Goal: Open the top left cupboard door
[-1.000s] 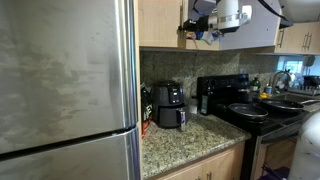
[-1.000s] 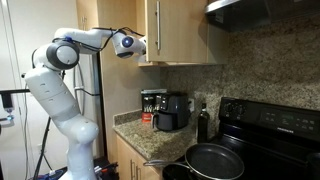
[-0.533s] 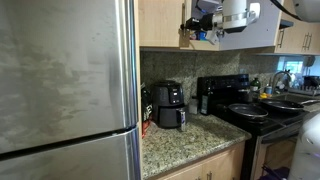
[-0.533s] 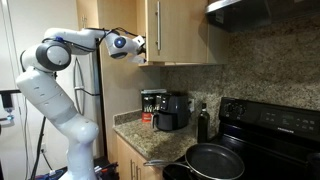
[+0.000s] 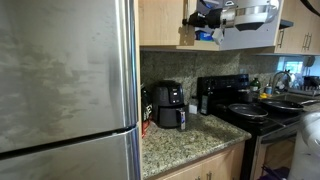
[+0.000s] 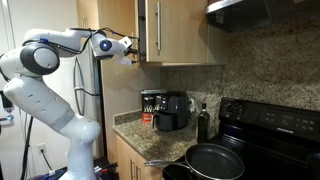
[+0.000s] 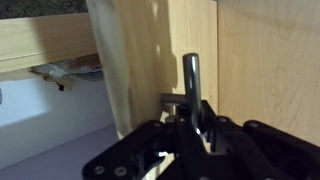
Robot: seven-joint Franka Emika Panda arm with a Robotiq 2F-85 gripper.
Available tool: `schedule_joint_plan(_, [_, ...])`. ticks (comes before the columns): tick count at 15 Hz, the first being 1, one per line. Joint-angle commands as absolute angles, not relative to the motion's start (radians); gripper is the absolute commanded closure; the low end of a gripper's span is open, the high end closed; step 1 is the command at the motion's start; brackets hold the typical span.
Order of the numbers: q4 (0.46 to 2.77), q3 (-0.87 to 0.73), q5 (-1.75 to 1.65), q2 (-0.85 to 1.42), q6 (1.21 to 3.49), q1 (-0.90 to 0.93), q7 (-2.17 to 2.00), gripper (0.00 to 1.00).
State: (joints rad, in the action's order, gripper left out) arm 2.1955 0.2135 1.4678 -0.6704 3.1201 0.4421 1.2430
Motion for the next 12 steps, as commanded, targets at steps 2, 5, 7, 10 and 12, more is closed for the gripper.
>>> schedule_joint_plan(2, [2.196,0.216,1.471,-0.67,3.13,0.446,1.245,0.84])
schedule_joint_plan(5, [2.269,0.219,1.407,-0.67,3.031,0.43,1.123,0.96])
schedule_joint_plan(7, [2.274,0.222,1.441,-0.701,3.027,0.473,1.129,0.96])
schedule_joint_plan(10, [2.274,0.235,1.465,-0.717,3.048,0.492,1.134,0.96])
schedule_joint_plan(12, [2.249,0.222,1.474,-0.703,3.046,0.498,1.145,0.96])
